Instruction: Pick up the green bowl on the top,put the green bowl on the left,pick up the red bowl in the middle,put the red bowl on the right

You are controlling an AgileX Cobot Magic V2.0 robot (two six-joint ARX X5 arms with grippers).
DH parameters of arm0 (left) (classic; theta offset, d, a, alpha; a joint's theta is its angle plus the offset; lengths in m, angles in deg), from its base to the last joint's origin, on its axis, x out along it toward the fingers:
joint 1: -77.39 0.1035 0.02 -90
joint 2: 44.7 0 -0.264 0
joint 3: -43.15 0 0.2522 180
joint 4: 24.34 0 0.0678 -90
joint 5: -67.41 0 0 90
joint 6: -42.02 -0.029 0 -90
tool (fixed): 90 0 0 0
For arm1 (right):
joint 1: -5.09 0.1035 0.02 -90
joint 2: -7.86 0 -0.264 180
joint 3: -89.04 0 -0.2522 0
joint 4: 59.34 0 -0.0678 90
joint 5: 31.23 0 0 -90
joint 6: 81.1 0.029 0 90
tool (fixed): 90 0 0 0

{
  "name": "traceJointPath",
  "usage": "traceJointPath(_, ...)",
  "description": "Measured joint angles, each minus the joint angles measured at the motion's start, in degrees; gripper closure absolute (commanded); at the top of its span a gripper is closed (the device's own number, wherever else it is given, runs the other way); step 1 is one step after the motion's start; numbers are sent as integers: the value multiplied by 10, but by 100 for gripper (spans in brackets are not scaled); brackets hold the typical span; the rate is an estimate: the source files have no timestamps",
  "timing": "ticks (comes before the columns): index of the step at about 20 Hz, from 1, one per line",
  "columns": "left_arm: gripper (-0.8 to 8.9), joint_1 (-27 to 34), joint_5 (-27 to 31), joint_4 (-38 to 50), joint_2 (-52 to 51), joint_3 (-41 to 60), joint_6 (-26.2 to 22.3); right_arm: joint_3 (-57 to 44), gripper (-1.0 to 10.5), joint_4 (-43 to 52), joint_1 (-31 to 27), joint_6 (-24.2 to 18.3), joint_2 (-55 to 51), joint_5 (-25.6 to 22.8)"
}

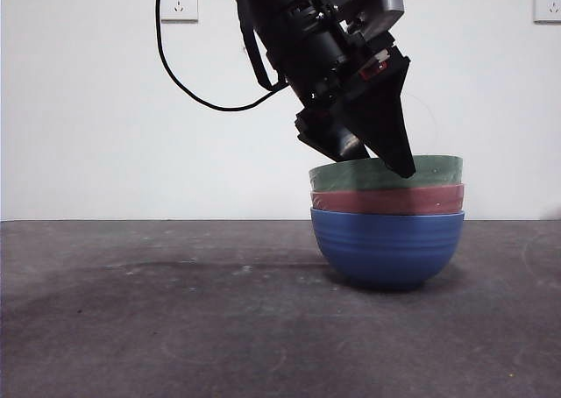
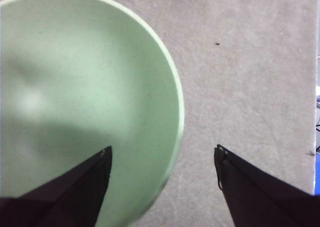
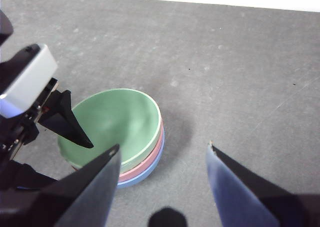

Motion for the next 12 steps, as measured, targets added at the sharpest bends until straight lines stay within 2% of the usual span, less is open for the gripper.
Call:
traceJointPath(2,651,0,0,4,0,0,-9,0,664,0,0,0,0,0)
traceJointPath(4,804,0,0,6,0,0,-16,0,665,0,0,0,0,0)
traceJointPath(5,826,0,0,6,0,0,-21,0,666,0,0,0,0,0)
traceJointPath(12,822,-2,-2,9,0,-9,-45,0,666,0,0,1,0,0)
